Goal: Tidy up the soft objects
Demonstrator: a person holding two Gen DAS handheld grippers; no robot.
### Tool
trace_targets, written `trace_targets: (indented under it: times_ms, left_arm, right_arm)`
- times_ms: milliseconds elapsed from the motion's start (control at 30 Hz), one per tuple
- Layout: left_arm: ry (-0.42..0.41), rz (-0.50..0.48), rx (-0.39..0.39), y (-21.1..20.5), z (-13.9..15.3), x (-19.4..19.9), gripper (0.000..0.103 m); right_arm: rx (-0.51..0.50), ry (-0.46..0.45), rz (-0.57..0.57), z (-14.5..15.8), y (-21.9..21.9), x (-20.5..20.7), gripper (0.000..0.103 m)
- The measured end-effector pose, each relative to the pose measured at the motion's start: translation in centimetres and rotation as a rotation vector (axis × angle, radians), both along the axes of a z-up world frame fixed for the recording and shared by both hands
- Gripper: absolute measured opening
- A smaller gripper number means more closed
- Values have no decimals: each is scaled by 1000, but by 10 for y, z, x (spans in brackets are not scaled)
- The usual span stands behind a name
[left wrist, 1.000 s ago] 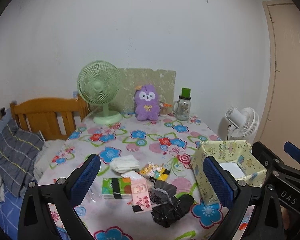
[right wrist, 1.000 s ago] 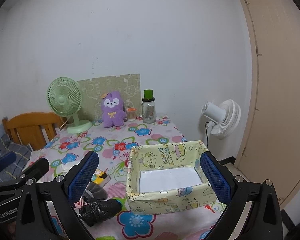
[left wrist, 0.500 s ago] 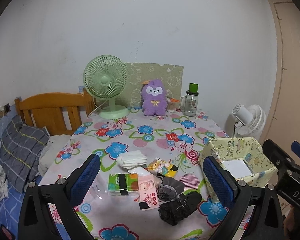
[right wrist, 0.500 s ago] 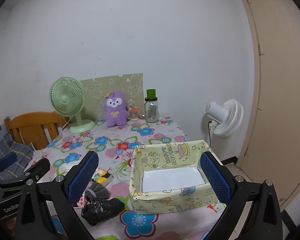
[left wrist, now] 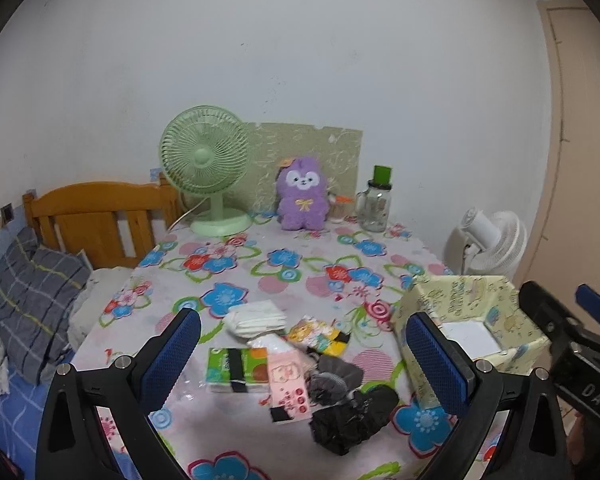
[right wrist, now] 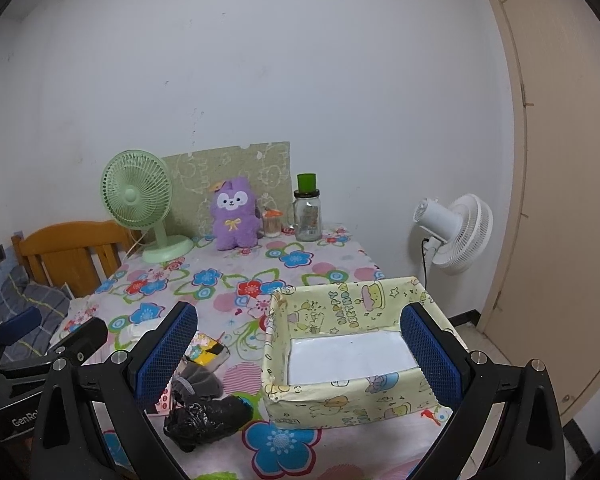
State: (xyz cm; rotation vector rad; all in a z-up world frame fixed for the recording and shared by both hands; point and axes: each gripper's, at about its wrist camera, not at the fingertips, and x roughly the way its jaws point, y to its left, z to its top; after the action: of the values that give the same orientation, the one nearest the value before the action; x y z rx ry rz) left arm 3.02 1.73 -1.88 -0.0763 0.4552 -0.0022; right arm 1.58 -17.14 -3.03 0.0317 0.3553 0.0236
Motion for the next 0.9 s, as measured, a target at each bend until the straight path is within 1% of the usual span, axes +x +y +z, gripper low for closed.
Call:
trace_targets:
  times_ms: [167,233,467,700,900]
  left_arm:
    - [-9,3,5,-1,1,-1,102]
    - [-11,19,13,-1,2,-1,103]
    - [-1,14,33,-5,3,0,103]
    - [-8,10,20,-4,3,0,103]
    - [-13,2,42,-3,3,3,101]
  right_arm:
    - [20,7,-1,0,-2,2,103]
    - [18,7,-2,0,-3,3,103]
    - [22,7,-6,0,-3,3,103]
    - [23,7,3,0,-2,3,103]
    - [24,13,-15,0,-1,8,103]
